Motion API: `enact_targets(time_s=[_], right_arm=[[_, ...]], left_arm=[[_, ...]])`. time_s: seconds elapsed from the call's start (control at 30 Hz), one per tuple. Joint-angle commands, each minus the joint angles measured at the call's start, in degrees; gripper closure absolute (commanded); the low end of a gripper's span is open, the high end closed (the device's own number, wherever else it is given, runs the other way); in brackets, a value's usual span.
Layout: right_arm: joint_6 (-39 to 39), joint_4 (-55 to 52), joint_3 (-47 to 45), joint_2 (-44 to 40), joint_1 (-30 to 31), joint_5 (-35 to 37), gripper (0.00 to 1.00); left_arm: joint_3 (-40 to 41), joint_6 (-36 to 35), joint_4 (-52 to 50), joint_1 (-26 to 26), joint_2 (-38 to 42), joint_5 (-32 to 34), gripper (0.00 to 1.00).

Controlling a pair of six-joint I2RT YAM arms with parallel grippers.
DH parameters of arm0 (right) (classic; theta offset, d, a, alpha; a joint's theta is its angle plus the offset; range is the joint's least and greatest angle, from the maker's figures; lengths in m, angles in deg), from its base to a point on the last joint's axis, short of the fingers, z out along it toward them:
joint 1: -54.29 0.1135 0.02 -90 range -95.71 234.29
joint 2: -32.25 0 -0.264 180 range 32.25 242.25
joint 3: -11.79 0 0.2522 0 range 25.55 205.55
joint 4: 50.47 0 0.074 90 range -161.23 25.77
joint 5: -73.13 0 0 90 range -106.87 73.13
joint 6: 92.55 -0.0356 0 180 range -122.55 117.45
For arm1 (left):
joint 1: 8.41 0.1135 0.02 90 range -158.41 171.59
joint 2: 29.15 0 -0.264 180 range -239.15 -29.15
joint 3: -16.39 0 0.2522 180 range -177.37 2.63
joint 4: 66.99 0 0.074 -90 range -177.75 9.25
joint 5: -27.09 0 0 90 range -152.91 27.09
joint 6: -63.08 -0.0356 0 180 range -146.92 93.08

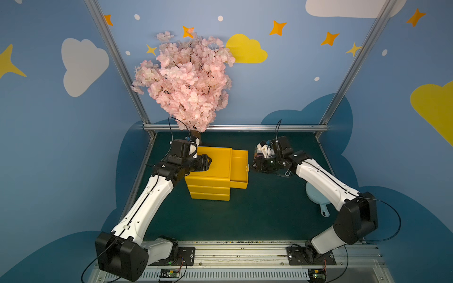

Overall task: Take the seed bags out of the drawer
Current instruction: Close the drawer in the storage box.

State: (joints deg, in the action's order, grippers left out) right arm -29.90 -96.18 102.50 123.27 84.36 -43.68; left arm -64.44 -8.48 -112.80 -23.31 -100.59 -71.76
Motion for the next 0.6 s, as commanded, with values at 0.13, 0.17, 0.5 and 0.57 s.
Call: enact_targets(time_s=[0.13,0.17,0.5,0.57], right_arm=[[-6.7,10.1,3.4,5.6,3.0,-7.1,0.65],[-7.6,11.6,3.4,6.2,3.3,-7.8,0.65],[-13.7,22.0,0.5,8.3,4.3,-13.7,0.65],[-14.1,23.0,-1.2,7.9,4.3,-13.9,0.64]], left_arm=[[2.6,1.5,-11.2,-0.1,-1.4,0.8,0.34],[2.8,1.5,-11.2,-0.2,-1.3,0.8,0.34],[4.5,2.1,-10.8,-0.6,-0.5,0.6,0.34],[4.7,2.2,-10.7,-0.7,-0.5,0.6,0.34]])
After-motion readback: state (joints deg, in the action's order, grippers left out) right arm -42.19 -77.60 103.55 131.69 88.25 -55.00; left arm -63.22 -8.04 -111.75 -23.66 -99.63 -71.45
